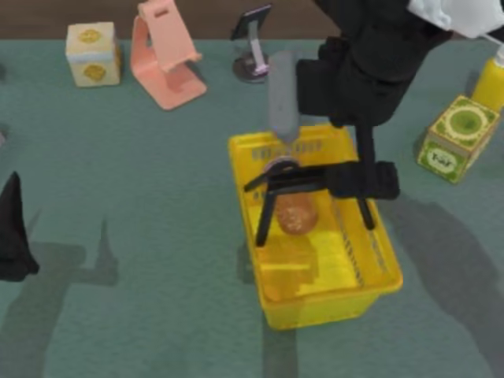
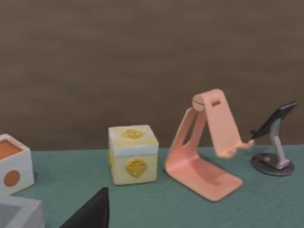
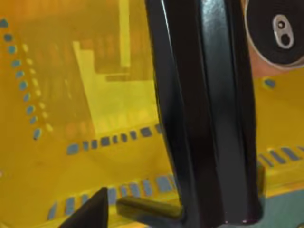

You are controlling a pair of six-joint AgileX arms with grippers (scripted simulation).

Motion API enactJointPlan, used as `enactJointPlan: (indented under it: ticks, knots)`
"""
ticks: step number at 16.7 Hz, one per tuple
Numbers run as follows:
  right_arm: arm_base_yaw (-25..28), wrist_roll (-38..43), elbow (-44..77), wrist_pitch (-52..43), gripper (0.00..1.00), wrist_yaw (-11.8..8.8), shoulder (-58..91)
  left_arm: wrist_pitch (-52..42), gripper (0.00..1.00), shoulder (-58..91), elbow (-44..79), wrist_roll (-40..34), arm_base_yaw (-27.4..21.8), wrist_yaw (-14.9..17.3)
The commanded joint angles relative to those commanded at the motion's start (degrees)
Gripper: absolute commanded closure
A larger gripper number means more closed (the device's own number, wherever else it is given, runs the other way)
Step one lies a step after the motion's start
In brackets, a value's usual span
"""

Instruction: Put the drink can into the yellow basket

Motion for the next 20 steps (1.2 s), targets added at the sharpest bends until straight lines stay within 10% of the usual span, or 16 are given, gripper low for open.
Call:
enactJointPlan:
  ticks: [6, 20]
  knots:
    - [3.7, -5.8, 11.2, -8.6, 0.00, 0.2, 13.0, -5.3, 0.00, -12.9, -7.2, 1.9, 1.3, -7.7]
    - [3.8, -5.9, 6.4, -4.0, 0.00, 0.2, 12.9, -5.4, 0.00, -13.1, -7.3, 1.9, 1.4, -7.9]
